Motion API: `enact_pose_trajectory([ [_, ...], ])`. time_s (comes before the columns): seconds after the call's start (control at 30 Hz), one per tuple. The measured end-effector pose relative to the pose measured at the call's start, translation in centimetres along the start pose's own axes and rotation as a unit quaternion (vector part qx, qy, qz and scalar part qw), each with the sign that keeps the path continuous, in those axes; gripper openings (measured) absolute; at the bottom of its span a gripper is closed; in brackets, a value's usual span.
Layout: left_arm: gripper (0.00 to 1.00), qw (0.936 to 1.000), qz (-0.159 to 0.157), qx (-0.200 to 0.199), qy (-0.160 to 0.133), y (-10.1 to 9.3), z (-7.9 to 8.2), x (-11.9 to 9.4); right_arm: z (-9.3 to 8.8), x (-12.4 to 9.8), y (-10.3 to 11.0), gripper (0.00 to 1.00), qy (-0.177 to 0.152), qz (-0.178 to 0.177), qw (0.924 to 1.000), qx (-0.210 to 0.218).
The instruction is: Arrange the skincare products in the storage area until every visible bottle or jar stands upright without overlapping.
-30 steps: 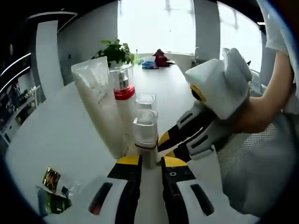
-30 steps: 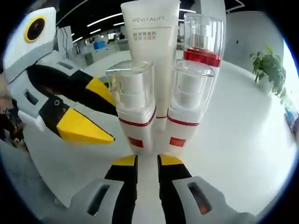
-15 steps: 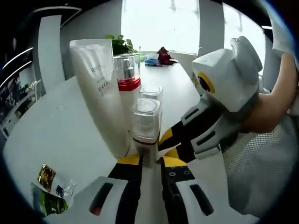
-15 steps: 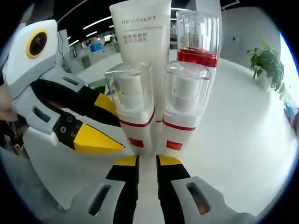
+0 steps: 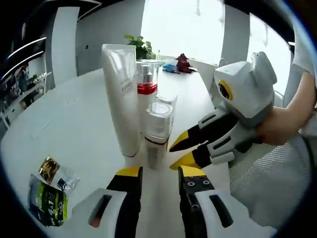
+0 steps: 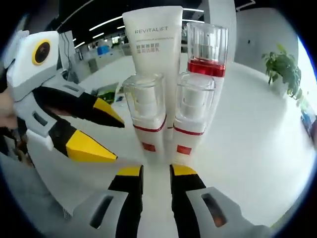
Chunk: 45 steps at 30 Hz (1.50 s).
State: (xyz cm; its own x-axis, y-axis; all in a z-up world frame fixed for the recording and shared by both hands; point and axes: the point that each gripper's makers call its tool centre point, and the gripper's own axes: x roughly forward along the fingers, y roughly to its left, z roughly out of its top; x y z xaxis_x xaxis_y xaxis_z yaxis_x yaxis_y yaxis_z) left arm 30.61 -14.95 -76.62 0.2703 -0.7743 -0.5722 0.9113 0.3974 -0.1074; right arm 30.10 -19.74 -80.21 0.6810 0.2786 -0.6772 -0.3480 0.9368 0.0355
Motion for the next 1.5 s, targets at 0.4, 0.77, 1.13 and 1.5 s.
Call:
enact_pose_trajectory([
  [0.4, 0.40, 0.9951, 0.063, -0.067, -0.036, 0.6, -1.1, -5.6, 1.3, -2.2, 2.4, 0.41, -0.028, 0.031, 0.9991, 0.003],
  [0.77, 0.56, 0.9887, 0.102, -0.096, -0.054, -0.3, -2.7, -10.2, 1.2, -4.6, 2.4, 0.60, -0.028, 0.022, 0.9993, -0.006],
  [1.13, 0.67, 0.9784, 0.141, -0.134, -0.069, -1.8, -4.1, -14.8, 2.1, -6.5, 3.1, 0.72, -0.047, 0.069, 0.9964, -0.011],
  [1.5, 0.80, 0.9648, 0.168, -0.185, -0.081, -4.2, -5.3, -17.4, 1.3, -7.8, 4.5, 0.81, -0.038, 0.142, 0.9892, 0.002],
])
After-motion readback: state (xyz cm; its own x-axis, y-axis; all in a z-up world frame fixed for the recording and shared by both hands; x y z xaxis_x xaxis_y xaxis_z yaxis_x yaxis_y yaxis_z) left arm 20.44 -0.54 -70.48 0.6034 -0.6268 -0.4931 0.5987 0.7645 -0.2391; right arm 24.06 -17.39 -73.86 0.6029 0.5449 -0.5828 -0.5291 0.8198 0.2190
